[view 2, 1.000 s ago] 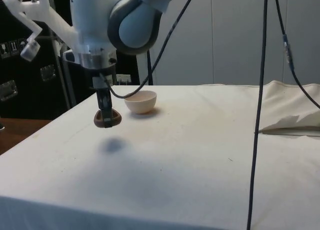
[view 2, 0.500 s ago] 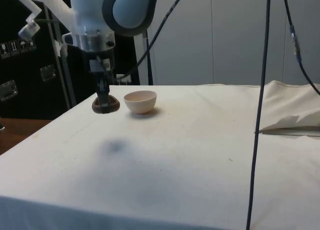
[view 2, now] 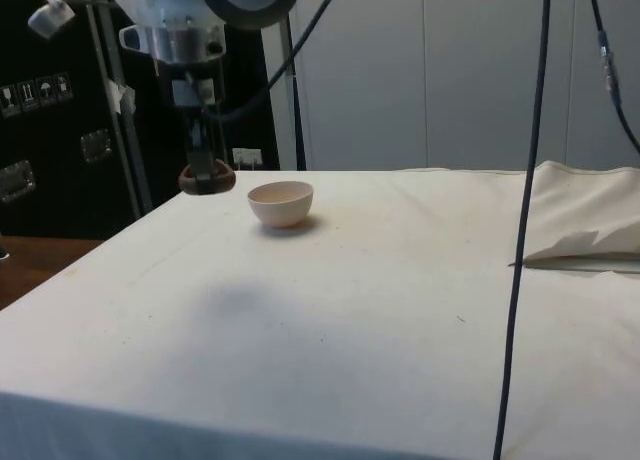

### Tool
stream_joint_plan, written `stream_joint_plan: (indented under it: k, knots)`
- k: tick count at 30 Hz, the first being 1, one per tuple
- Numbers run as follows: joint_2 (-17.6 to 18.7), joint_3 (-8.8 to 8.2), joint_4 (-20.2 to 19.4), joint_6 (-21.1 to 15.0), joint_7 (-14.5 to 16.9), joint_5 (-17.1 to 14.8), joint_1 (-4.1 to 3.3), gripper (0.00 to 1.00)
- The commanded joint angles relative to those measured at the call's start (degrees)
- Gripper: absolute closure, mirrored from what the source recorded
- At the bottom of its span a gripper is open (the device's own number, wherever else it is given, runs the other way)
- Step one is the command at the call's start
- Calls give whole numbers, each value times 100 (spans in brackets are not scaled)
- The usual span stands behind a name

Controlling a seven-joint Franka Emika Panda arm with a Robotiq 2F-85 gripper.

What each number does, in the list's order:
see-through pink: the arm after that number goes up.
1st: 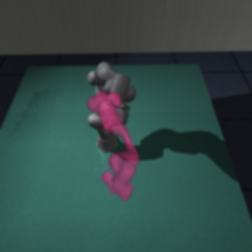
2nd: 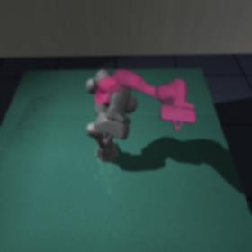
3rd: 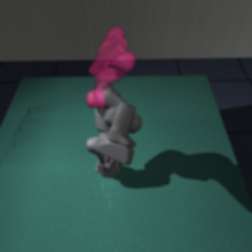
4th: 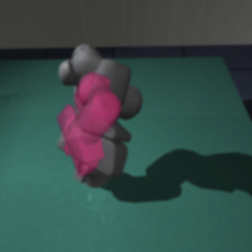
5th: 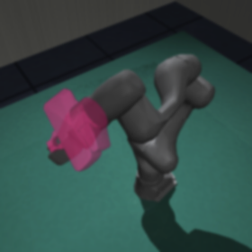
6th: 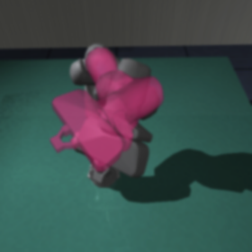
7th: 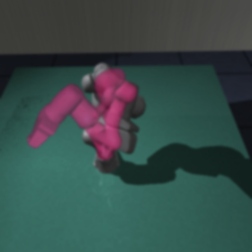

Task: Pour the coffee beans from the cup into the bowl.

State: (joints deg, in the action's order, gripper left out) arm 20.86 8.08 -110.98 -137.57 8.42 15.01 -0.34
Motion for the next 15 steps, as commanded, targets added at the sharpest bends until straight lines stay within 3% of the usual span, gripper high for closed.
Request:
stream_joint_plan:
  k: [1,15]
  knots:
    - [-69,11,11,97,11,-63,11,100]
    - [-458,-46,11,447,0,-223,29,100]
